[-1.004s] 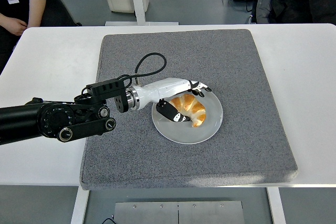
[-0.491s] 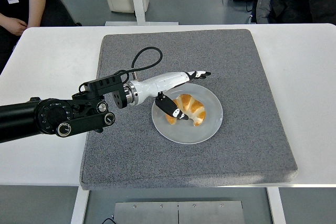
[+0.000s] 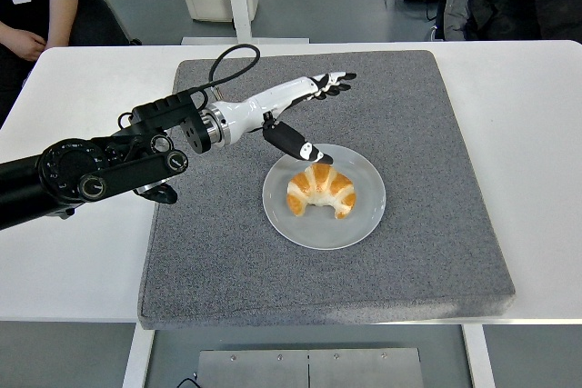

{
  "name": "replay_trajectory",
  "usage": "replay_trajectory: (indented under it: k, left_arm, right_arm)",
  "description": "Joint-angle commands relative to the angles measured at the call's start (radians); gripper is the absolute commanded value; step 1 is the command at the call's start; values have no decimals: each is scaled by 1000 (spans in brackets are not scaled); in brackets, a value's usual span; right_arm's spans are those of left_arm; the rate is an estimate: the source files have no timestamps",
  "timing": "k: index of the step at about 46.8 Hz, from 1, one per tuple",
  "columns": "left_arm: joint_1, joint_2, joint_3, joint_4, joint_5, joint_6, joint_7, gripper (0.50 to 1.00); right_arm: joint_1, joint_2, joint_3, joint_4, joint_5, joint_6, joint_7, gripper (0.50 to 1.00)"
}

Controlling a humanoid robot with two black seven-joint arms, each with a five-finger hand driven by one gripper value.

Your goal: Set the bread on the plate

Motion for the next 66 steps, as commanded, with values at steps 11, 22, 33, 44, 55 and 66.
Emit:
replay_trajectory:
  k: [11,22,33,44,55,66]
  left_arm:
    - [23,-47,-208,162,-212,0,0,972]
    - [25,-52,-311,227,-296,0,-3,972]
    - [54,-49,-408,265,-516,6,-7,972]
    - [130,-50,-504,324,-540,8,-15,972]
    - [192,-49,-561,331,-540,8,-99,972]
    - [235,-61,-566,333,-549,16,-118,972]
  right_arm:
    - [-2,0,-2,0,0,0,0,1000]
    - [-2,0,-2,0,0,0,0,1000]
    - [-2,0,-2,2,0,2,0,1000]
    - [-2,0,-2,2,0,2,0,1000]
    - [-2,0,-2,3,0,3,0,1000]
    - [-2,0,-2,3,0,3,0,1000]
